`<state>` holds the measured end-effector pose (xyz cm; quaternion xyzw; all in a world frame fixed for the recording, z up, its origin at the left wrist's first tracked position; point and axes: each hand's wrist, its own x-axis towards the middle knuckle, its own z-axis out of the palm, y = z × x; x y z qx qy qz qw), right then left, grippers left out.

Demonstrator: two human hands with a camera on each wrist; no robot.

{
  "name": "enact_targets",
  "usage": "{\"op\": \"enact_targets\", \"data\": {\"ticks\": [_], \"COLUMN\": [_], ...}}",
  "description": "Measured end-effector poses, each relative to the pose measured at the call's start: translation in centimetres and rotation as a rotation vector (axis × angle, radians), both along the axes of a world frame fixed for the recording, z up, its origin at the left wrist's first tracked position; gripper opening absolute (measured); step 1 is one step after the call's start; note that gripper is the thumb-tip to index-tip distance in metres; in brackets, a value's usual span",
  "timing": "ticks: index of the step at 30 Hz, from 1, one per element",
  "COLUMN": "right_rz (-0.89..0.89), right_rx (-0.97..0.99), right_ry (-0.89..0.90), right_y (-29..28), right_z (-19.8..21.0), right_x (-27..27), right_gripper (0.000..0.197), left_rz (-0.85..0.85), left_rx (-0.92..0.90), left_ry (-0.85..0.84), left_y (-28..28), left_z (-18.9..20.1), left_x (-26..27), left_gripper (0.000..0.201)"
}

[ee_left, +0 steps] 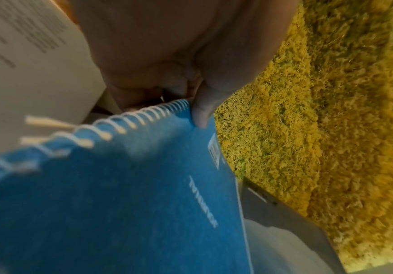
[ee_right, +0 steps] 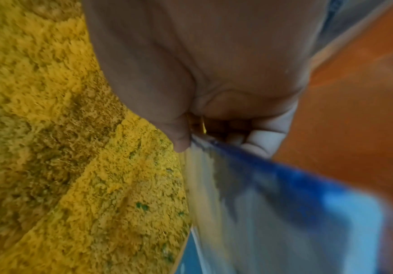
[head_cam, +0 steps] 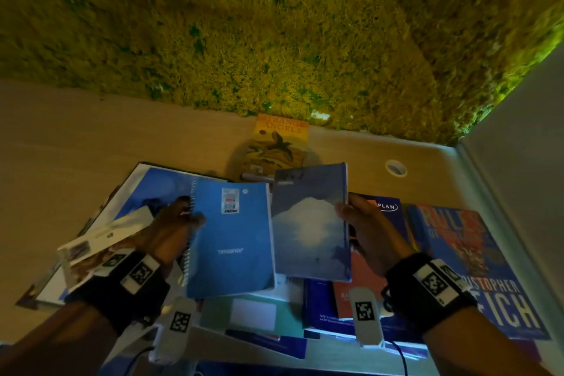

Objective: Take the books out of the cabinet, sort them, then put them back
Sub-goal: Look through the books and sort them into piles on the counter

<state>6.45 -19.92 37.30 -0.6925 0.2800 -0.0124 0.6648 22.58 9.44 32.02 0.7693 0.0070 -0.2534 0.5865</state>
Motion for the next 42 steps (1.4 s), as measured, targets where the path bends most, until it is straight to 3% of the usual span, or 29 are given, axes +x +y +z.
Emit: {"op": "enact_targets", "data": {"ticks": [4, 7, 9, 11, 12, 13, 16, 17, 19, 22, 25, 29, 31, 32, 34, 35, 37, 39, 42], "right_rz": [-0.059, -0.089, -0.117, -0.063, 0.017, 0.119, 0.552, 0.681, 0.797, 0.731, 0.512, 0.286, 0.144, 0.092, 0.124, 0.161, 0.179, 0.128, 0.061], "right_rx": [-0.043, -0.106, -0.232, -0.464, -0.591, -0.689, -0.591, -0.569, -0.578, -0.494, -0.588, -0.682, -0.519, -0.326, 0.043, 0.123, 0.156, 0.129, -0.023], "right_ry": [-0.175, -0.266, -0.293, -0.298, -0.285, -0.275, -0.22, -0.149, -0.006, -0.009, -0.15, -0.211, -0.163, -0.128, -0.002, 0.025, -0.019, -0.099, -0.17], "right_y": [-1.1, -1.7, -1.6, -0.2, 0.9, 2.4, 7.3, 8.3, 9.1, 8.0, 6.3, 4.7, 4.4, 4.4, 4.6, 4.5, 4.1, 3.8, 3.6], "right_z": [2.0, 4.5, 6.3, 7.7, 8.0, 7.9, 5.9, 4.7, 3.4, 3.5, 5.8, 7.5, 6.3, 5.6, 3.5, 2.5, 1.4, 1.7, 2.6], "right_x": [0.9, 1.4, 1.6, 1.8, 2.0, 2.2, 2.1, 2.0, 1.8, 1.8, 2.9, 4.9, 4.8, 4.4, 3.3, 2.9, 2.3, 2.5, 2.6], "right_gripper": [0.037, 0.028, 0.033, 0.035, 0.032, 0.028, 0.024, 0.026, 0.026, 0.027, 0.031, 0.048, 0.047, 0.035, 0.025, 0.024, 0.017, 0.027, 0.039], "left_rz": [-0.013, -0.068, -0.093, -0.098, -0.089, -0.133, -0.187, -0.163, -0.102, -0.076, -0.263, -0.288, -0.239, -0.212, -0.154, -0.136, -0.129, -0.146, -0.209], "left_rx": [0.085, 0.144, 0.253, 0.434, 0.368, 0.224, -0.368, -0.442, -0.394, -0.296, -0.203, -0.341, -0.428, -0.478, -0.564, -0.592, -0.631, -0.663, -0.609], "left_ry": [-0.049, -0.105, -0.229, -0.479, -0.519, -0.455, 0.078, 0.11, 0.021, 0.047, -0.03, -0.04, -0.012, 0.009, 0.048, 0.053, 0.063, 0.056, -0.127], "left_y": [0.0, 0.2, -0.3, -1.1, -1.6, -2.1, -3.8, -4.0, -3.6, -2.0, -1.5, -2.5, -2.7, -2.8, -2.7, -2.7, -2.8, -2.5, -2.1], "left_z": [-0.5, 0.2, 0.6, 1.7, 2.2, 3.6, 5.8, 5.5, 4.7, 4.1, 5.5, 7.2, 7.8, 7.8, 7.5, 7.4, 7.1, 6.9, 6.9], "left_x": [-0.5, -1.6, -2.2, -3.1, -3.7, -4.7, -7.0, -7.4, -7.2, -4.8, -3.0, -2.3, -2.3, -2.4, -2.5, -2.7, -2.6, -2.4, -2.3], "left_gripper": [0.041, 0.05, 0.068, 0.066, 0.061, 0.058, 0.058, 0.046, 0.036, 0.033, 0.053, 0.047, 0.045, 0.044, 0.044, 0.044, 0.049, 0.056, 0.051]}}
